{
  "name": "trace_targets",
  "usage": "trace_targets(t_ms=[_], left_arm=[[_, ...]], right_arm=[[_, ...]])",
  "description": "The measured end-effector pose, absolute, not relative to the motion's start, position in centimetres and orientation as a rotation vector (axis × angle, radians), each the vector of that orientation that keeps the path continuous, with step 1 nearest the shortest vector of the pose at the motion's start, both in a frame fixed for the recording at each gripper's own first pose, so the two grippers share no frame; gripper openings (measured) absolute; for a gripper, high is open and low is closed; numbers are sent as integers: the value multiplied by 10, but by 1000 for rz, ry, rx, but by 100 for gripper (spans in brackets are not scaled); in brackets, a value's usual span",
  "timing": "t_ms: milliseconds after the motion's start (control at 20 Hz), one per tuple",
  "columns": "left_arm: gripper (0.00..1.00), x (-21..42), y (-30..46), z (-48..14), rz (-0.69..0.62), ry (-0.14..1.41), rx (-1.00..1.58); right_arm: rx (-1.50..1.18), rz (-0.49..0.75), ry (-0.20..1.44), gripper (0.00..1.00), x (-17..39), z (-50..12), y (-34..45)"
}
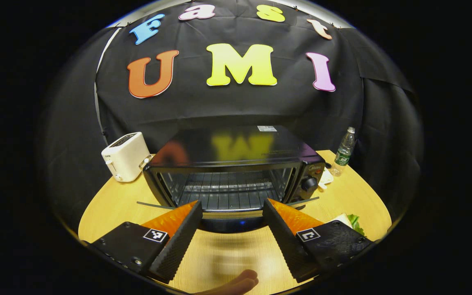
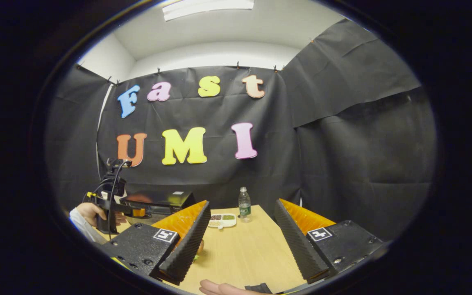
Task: Open the electric oven with the left hand, put the food in, and close the electric oven.
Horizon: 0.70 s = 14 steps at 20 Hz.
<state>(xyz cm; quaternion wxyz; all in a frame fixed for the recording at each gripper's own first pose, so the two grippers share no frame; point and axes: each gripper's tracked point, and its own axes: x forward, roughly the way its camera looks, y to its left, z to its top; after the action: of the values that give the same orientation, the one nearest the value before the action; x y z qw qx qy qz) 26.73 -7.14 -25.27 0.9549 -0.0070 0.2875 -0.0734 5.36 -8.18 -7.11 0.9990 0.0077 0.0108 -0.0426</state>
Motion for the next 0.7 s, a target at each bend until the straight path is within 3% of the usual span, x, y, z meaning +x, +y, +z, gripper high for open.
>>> trace_targets(t_ms=[600,650,700], left_arm=[[99,195,-70,-310,-166,647,-17],[98,191,-71,-317,-166,653,-8],[98,186,-71,-323,-163,657,-6]], right_arm=[[30,-97,25,100,31,-71,-82],[29,-98,22,90,30,-70,-82],[31,-98,22,100,29,-70,-82]])
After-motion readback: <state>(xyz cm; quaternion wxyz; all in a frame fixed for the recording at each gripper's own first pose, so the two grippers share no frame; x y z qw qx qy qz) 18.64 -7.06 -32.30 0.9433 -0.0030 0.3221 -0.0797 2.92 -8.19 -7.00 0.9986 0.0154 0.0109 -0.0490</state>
